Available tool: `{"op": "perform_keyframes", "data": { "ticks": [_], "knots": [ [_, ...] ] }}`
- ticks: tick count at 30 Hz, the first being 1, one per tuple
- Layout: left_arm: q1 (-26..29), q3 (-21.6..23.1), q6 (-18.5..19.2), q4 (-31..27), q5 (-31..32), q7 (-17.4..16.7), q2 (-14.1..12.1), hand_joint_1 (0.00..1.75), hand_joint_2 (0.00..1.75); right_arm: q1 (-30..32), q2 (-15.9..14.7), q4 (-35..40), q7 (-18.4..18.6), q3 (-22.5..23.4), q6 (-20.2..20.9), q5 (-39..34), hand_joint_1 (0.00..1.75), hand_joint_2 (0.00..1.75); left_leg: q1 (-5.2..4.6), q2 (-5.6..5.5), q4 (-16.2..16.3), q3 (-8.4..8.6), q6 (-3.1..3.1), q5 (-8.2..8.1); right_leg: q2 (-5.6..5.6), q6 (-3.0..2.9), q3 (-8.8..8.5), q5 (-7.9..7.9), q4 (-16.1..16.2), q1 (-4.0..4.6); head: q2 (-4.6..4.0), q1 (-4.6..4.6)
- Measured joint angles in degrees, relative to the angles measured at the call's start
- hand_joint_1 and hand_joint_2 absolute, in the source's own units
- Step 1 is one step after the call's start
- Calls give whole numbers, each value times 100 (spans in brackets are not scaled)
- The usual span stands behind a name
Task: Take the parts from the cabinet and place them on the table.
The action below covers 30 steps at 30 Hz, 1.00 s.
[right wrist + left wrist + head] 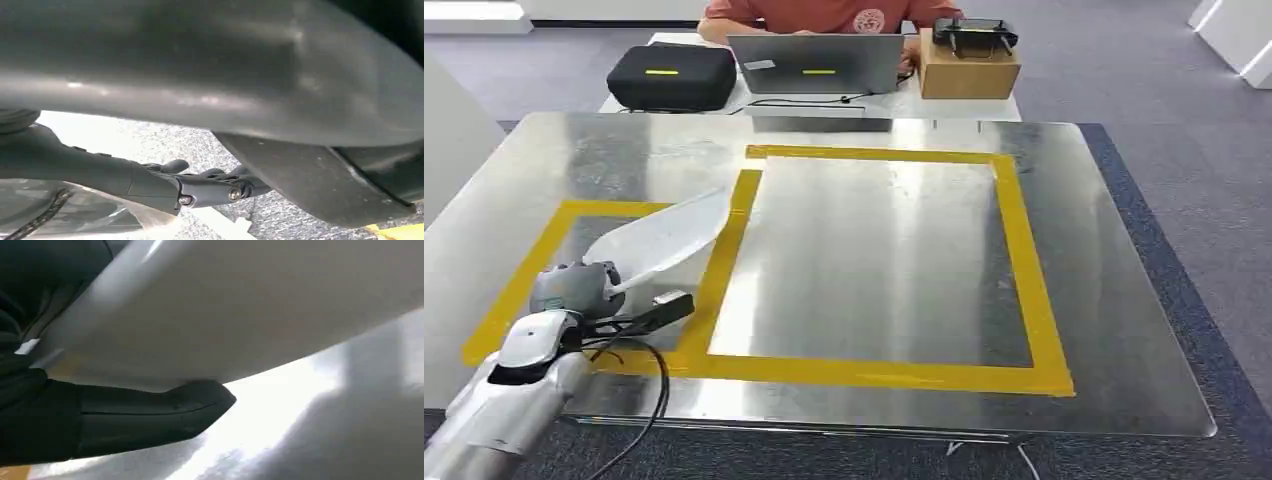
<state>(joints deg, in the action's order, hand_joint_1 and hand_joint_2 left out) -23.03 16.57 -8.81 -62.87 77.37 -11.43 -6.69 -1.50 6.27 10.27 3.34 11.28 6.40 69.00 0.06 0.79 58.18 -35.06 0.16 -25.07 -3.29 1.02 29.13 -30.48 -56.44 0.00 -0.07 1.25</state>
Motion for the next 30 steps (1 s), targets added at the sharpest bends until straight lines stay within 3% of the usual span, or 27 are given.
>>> {"op": "perform_keyframes", "data": {
  "ticks": [3, 10, 15, 16, 30],
  "knots": [
    [-188, 2, 53, 345, 158, -154, -2, 175, 175, 4, 0, 0, 20, 0, 11, 4, 0, 0, 1, 0, 0, 1, 5, 6, -9, 0, -3, 0, -1, 0, 0, 4],
    [-545, 20, 653, 772, 516, -640, -15, 175, 175, -18, 0, 0, 57, 0, 26, 44, 0, 0, 1, 0, 0, 1, 5, 5, -5, 0, -7, 0, -2, 0, 0, 2],
    [-680, 22, 743, 961, 689, -805, -15, 175, 175, -21, 0, 0, 68, 0, 26, 57, 0, 0, 1, 0, 0, 1, 5, 6, -5, 0, -8, 0, -2, 0, 0, 2],
    [-698, 22, 754, 989, 715, -826, -13, 0, 175, -23, 0, 0, 68, 0, 26, 61, 0, 0, 1, 0, 0, 1, 5, 6, -5, 0, -9, 0, -2, 0, 0, 2],
    [-877, 22, 767, 1116, 853, -929, -15, 0, 175, -25, 0, 0, 83, 4, 24, 66, 0, 0, 1, -1, 0, 7, 5, 6, -6, 0, -16, 0, -2, 0, 0, 2]
  ]
}}
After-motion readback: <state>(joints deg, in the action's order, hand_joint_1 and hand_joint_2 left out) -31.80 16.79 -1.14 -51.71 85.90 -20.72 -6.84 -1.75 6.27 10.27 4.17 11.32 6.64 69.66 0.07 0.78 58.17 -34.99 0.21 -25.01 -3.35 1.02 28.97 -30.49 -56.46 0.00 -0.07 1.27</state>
